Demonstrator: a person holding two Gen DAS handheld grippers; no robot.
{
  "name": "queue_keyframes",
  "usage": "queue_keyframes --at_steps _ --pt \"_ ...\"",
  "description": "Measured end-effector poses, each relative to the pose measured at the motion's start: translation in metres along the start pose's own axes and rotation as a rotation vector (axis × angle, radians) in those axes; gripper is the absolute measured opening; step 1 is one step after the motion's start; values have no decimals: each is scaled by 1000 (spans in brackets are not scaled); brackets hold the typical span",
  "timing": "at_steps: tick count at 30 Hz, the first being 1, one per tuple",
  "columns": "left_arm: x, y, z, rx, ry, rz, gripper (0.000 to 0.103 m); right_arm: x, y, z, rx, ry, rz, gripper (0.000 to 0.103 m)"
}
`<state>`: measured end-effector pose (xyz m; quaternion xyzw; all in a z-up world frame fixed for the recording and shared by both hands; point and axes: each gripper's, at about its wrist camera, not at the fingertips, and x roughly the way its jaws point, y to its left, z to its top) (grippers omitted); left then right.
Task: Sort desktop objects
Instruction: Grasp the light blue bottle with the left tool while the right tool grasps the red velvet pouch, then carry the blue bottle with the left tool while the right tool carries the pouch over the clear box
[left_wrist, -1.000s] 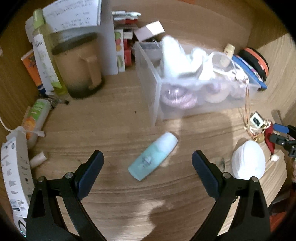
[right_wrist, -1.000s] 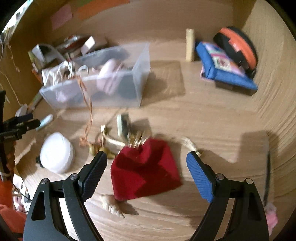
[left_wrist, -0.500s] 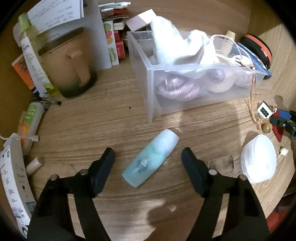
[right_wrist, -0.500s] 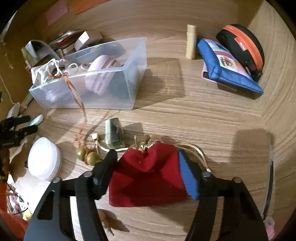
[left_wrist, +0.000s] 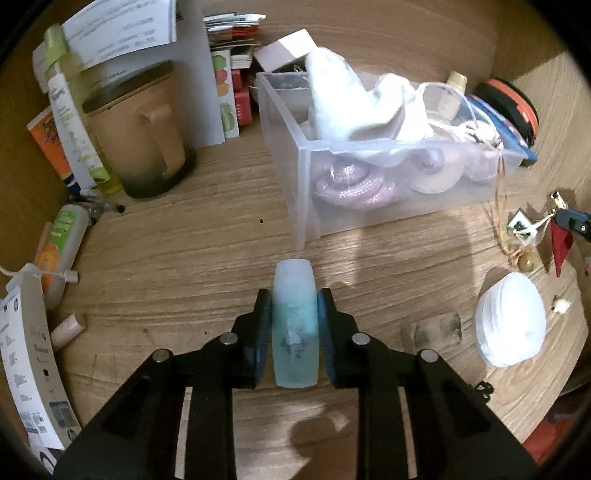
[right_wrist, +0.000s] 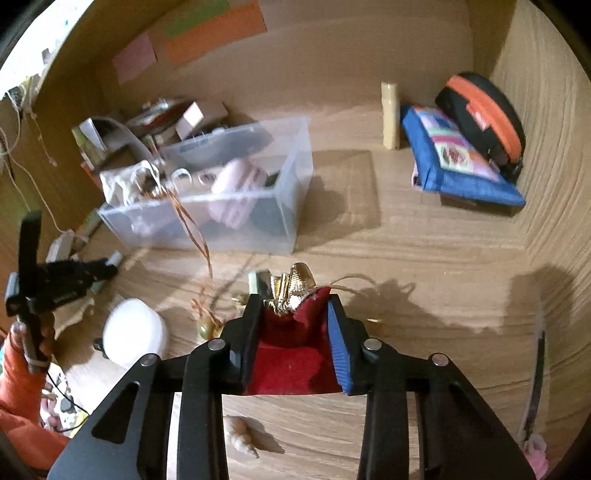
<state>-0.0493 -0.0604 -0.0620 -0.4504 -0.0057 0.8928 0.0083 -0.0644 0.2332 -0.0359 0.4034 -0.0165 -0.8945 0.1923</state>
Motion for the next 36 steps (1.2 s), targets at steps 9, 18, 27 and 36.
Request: queue_keyframes --at_steps 9,18,27,36 --pt "-40 0 9 -35 -130 -26 24 -31 15 22 -30 -107 23 31" --pt "-76 -7 25 -35 -255 -85 24 -39 31 36 -62 -153 60 31" --pt "-93 -14 48 -13 -326 -125 24 -40 42 53 -90 -182 83 31" --pt "-91 -20 79 31 -341 -130 24 -36 48 74 -123 -203 89 31"
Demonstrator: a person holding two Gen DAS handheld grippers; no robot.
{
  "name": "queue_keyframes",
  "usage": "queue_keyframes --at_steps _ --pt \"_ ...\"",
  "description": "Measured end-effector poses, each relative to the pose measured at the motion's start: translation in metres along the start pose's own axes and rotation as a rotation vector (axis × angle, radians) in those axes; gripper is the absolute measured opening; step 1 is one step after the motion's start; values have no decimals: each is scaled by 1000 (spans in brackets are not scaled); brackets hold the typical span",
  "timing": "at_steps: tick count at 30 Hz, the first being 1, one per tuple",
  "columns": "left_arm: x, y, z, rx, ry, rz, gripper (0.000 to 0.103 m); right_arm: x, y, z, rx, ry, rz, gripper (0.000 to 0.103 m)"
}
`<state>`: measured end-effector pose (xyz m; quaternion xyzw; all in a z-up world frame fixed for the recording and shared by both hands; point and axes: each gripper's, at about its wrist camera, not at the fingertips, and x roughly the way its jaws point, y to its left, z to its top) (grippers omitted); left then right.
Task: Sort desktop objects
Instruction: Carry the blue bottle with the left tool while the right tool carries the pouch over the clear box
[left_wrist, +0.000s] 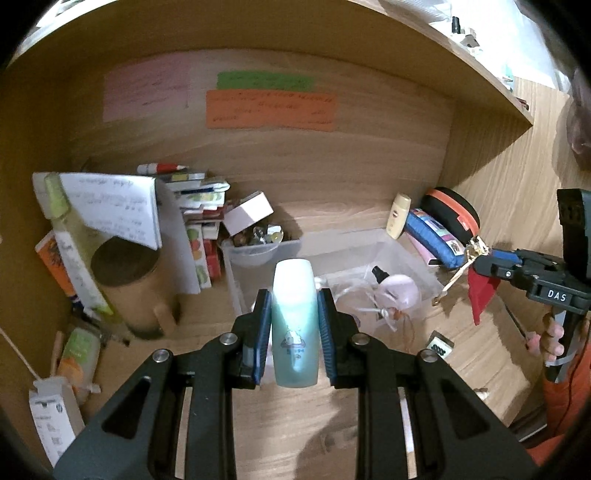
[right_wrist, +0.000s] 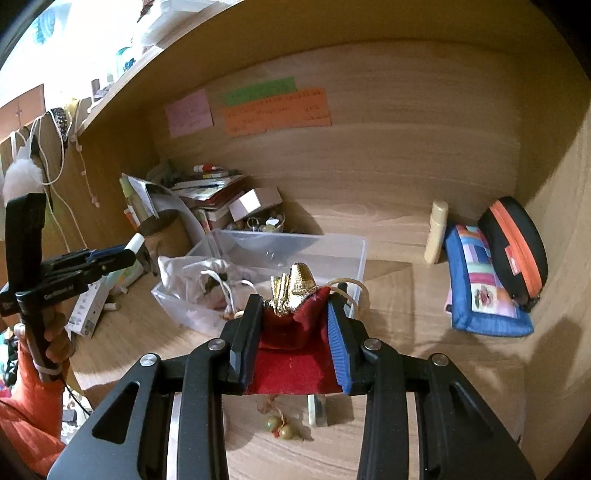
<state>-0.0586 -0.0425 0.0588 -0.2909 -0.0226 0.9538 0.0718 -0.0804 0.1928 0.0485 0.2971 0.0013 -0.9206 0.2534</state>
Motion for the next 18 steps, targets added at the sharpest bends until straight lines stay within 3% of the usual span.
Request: queue_keyframes --at_steps 18 --pt "56 9 22 10 70 -55 24 69 -5 26 -10 73 71 31"
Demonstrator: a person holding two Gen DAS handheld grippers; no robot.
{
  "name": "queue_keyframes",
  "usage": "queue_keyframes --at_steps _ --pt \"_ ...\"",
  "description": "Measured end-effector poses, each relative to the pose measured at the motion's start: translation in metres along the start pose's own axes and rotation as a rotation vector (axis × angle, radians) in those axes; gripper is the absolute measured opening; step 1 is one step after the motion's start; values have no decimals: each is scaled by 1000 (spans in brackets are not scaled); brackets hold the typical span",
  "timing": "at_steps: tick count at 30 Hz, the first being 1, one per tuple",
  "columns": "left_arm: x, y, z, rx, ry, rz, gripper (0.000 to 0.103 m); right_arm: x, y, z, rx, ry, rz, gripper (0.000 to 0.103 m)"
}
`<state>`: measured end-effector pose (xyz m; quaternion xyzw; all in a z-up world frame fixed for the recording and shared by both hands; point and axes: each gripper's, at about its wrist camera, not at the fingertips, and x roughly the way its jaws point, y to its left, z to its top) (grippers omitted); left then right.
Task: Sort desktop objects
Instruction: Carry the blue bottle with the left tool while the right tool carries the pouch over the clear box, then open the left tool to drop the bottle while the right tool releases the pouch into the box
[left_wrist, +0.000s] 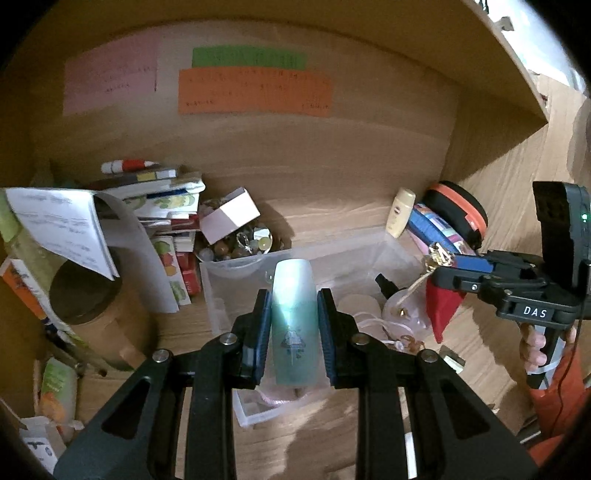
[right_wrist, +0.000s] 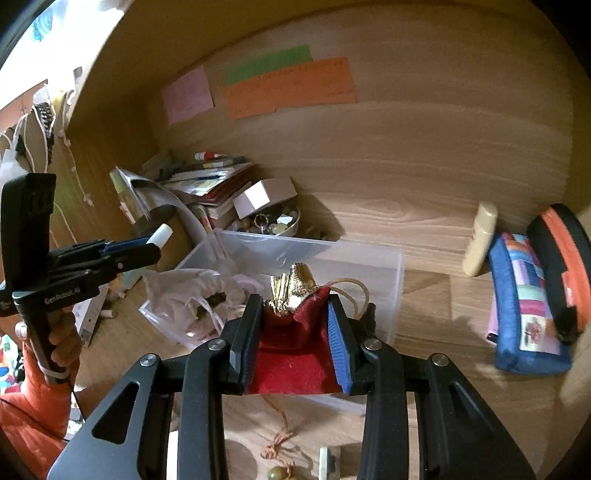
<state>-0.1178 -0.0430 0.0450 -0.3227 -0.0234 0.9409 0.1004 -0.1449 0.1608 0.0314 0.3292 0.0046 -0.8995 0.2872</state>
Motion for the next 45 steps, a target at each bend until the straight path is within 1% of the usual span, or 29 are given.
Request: queue_keyframes --at_steps 7,14,16,17,21,24,26,29,32,37,39,40,41,45 --pt "29 6 -5 -4 58 -22 24 28 -5 4 13 40 -2 31" --pt "48 10 -11 -3 92 -8 24 48 -8 0 16 82 -19 31" --pt "51 11 -11 -2 103 -5 24 51 -6 0 3 88 -23 33" --pt "51 11 -12 -1 104 -4 25 54 -4 -1 -15 97 -24 36" --pt "50 10 -12 3 103 0 25 60 2 -5 -65 106 -69 38" --pt "47 10 -12 1 98 7 29 59 -2 -3 -48 118 -65 43" --pt "42 9 -11 1 82 8 39 57 -6 -1 -27 122 -54 46" --pt "33 6 -9 8 50 15 48 53 -7 0 -28 123 -69 48" --pt "24 3 -7 20 24 20 53 48 -3 -2 -36 116 -84 48" --pt "10 -1 -6 26 -1 27 56 41 2 -5 -39 105 -95 49" --pt "5 -2 -6 23 -10 36 60 36 3 -6 -37 99 -96 55" --pt "2 -3 -6 21 -15 43 64 32 4 -7 -33 92 -97 57" --pt "-1 -4 -7 19 -23 52 65 29 4 -7 -30 84 -98 60" --pt "-14 -7 -8 14 -48 70 65 16 9 -8 -29 54 -96 60"
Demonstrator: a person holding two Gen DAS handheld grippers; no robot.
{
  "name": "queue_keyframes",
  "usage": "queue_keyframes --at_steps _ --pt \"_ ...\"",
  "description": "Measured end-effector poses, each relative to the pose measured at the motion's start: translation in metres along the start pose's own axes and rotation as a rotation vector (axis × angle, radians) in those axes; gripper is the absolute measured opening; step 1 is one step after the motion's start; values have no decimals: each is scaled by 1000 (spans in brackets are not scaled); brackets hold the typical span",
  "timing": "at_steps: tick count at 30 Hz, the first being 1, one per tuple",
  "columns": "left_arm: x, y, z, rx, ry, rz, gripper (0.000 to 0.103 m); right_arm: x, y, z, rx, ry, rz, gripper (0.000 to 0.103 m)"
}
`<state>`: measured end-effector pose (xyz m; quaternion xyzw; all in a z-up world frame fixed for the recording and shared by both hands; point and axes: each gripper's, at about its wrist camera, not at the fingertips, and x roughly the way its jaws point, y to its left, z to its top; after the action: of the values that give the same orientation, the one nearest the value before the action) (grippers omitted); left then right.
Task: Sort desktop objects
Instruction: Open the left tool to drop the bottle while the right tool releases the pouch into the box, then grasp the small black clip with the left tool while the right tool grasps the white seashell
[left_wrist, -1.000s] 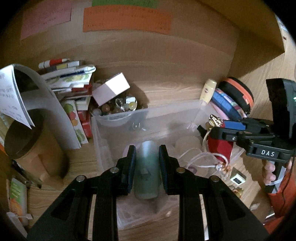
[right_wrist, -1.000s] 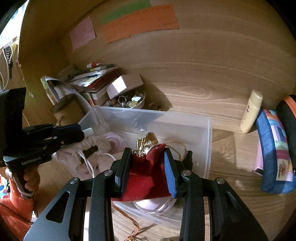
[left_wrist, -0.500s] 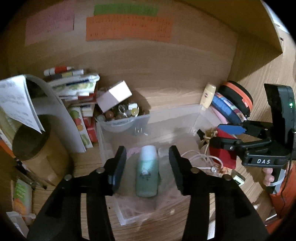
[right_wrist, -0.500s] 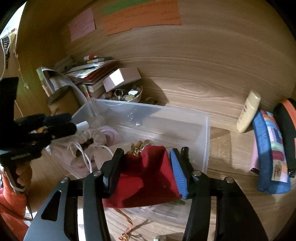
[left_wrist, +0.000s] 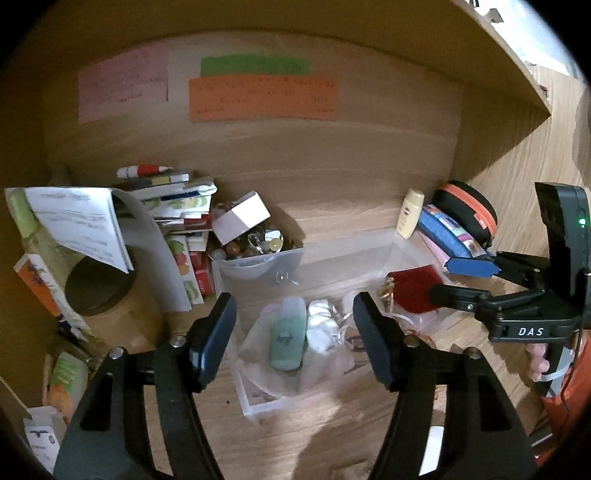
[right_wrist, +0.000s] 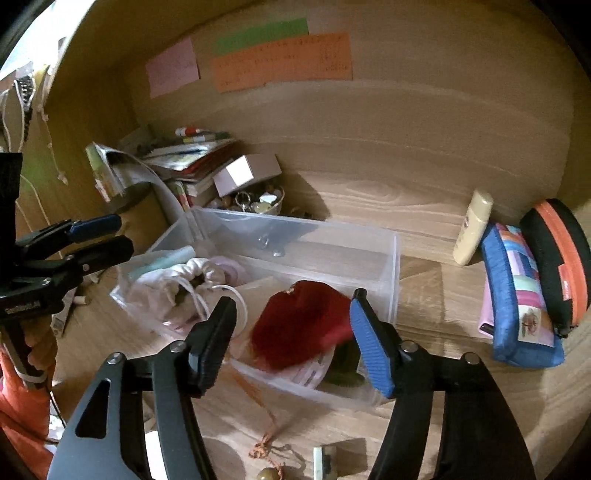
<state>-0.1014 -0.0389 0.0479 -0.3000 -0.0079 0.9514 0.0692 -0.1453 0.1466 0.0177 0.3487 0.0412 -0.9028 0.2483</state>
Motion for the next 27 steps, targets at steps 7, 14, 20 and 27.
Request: queue_keyframes --at_steps 7,14,20,27 --pt "-25 -2 -5 -20 -36 21 78 -26 4 -10 -8 -35 -4 62" --pt "-40 -6 -17 -37 -22 36 86 -52 0 -29 1 -65 -39 76" --pt "-43 -9 -38 -32 16 74 89 -70 -4 -50 10 -64 -55 81" --pt "-37 -9 -73 -61 114 85 89 -77 -12 -79 49 -20 -72 82"
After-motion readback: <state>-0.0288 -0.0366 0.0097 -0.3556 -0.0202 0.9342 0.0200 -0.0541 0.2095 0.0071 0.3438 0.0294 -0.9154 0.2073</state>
